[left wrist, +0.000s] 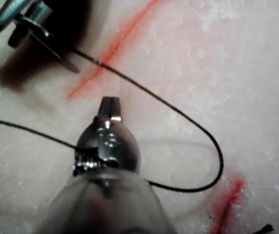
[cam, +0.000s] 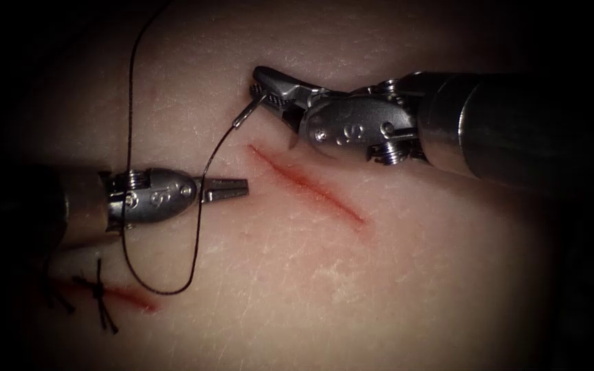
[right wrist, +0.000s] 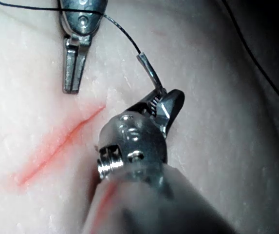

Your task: Wound Closure

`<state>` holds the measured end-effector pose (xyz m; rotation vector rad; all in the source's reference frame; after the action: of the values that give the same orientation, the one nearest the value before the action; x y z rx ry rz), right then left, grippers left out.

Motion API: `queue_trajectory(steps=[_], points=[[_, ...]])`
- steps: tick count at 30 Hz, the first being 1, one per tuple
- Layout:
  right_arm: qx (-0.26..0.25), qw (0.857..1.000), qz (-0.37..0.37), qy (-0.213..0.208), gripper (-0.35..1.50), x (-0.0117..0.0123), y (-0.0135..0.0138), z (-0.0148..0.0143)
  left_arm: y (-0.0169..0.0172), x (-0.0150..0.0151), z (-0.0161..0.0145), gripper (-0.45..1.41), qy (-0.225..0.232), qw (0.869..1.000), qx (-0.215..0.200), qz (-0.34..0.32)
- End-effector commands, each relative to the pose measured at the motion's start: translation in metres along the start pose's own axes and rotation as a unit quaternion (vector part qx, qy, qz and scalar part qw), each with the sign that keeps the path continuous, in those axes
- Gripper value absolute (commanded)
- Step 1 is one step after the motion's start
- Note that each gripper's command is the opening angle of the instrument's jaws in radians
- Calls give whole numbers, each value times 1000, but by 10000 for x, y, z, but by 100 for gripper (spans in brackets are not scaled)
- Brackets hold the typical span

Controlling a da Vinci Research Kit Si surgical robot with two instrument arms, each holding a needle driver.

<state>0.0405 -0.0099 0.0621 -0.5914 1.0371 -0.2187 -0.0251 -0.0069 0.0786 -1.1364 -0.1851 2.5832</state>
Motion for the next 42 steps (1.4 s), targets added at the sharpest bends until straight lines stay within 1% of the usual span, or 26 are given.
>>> queue_trajectory(steps=[1,3,5,7,12,17,20,21,23,26,30,33,34,37,38,40,41,42], points=[[0,1000,11,1,-35,0,-6,7,5,-4,10,-25,0,1000,-1,-1],[-1,1000,29,3,-35,-1,-6,8,5,-4,10,-25,-1,1000,0,-1],[1,998,64,8,-35,-6,-7,9,5,-4,10,-25,-1,1000,0,-1],[-1,997,81,7,-35,-11,-13,9,5,-4,10,-25,-1,1000,0,-1],[0,995,103,9,-35,-14,-21,9,5,-3,11,-25,-1,1000,0,-2],[-9,993,121,13,-35,-15,-11,4,4,-1,17,-25,-5,1000,0,-2],[-16,991,131,16,-35,-16,1,-1,6,-4,20,-27,-10,1000,-1,0],[-21,990,136,17,-35,-17,8,-4,7,-9,23,-28,-19,1000,-5,3],[-20,990,137,17,-35,-17,10,-5,8,-11,25,-28,-23,1000,-7,2],[-20,990,141,18,-35,-16,17,-6,13,-28,34,-28,-54,998,-22,0],[-20,990,141,18,-35,-17,18,-5,13,-40,39,-28,-77,997,-26,-4],[-19,987,159,17,-35,-19,19,-5,12,-45,40,-27,-83,996,-28,-4],[-18,982,186,20,-35,-21,20,-4,10,-47,38,-27,-85,996,-26,-3],[-16,973,229,19,-35,-26,21,-3,9,-49,36,-27,-85,996,-26,-6],[-14,963,267,22,-35,-31,21,-2,10,-50,35,-27,-86,996,-26,-6],[-11,952,304,25,-35,-37,22,-1,10,-51,34,-27,-86,996,-25,-6],[-9,938,346,22,-35,-46,23,0,10,-52,32,-27,-86,996,-26,-6],[-9,938,346,22,-35,-46,23,0,10,-52,32,-27,-86,996,-26,-6]])
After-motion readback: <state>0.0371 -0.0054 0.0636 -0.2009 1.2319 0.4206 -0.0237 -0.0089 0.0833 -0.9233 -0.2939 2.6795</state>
